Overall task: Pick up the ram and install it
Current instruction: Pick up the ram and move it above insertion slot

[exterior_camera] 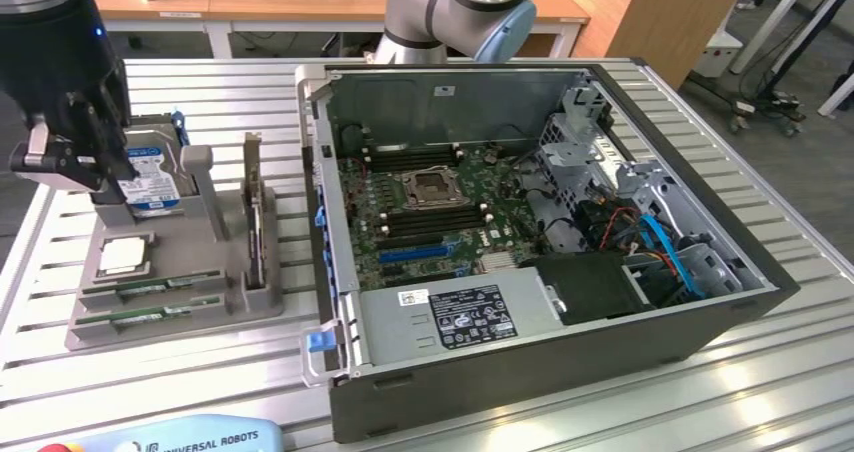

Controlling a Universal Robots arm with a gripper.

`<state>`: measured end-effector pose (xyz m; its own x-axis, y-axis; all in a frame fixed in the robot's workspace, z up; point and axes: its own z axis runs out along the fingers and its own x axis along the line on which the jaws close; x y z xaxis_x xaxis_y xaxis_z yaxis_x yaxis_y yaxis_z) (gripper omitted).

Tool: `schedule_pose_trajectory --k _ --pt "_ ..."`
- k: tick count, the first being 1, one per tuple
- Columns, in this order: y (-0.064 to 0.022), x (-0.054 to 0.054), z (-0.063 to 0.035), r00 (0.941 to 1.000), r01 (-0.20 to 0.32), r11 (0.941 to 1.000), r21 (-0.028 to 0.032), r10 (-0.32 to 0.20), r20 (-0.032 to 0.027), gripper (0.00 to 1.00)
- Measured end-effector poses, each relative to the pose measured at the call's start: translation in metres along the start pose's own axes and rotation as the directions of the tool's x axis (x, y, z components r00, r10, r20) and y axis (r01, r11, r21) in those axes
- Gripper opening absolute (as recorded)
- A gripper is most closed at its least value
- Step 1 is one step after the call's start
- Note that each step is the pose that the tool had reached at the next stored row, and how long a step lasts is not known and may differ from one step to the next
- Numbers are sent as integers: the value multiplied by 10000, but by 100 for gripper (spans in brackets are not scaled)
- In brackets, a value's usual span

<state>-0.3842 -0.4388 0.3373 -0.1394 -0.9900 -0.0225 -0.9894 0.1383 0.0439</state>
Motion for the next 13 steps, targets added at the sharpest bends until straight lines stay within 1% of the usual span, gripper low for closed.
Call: schedule_pose_trajectory --k 13 --pt "-6 3 129 10000 0 10000 0 0 0 35"
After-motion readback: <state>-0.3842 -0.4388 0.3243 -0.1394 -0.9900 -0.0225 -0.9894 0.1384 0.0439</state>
